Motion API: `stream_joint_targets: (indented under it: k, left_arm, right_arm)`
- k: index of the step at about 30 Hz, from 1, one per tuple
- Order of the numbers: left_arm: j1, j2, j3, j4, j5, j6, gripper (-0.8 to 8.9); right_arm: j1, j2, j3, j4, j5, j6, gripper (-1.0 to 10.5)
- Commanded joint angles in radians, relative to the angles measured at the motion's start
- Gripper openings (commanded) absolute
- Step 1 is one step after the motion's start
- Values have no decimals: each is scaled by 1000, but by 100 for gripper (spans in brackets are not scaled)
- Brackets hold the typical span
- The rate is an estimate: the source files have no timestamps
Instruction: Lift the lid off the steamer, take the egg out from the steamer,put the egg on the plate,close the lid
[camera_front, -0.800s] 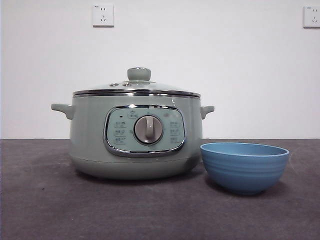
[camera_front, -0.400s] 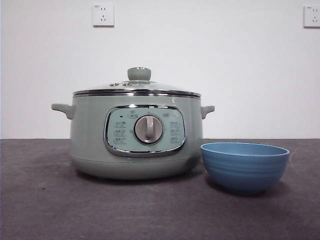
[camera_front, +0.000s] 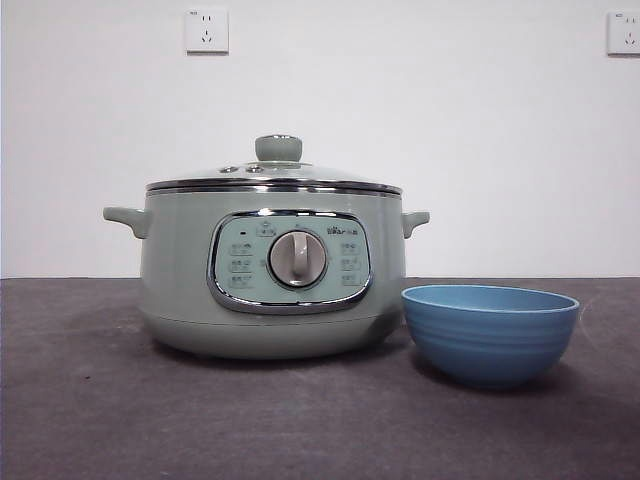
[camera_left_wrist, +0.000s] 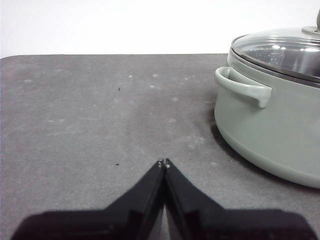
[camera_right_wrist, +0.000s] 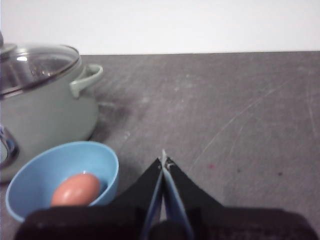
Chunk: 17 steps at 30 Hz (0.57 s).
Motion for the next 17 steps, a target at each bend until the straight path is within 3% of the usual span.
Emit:
stream_joint_targets:
  k: [1,6,17]
  left_arm:
    - [4,-3,-14,4,-1,-10,-3]
    - [4,-3,-14,3,-1,-10,-3]
    - [4,-3,-14,3,-2,-10,-3]
  right_arm:
    - [8,-20,-32,13,5,9,1]
    - [17,-39,-91,21,5,53,1]
    - [31,-39,-97,40,3,53,1]
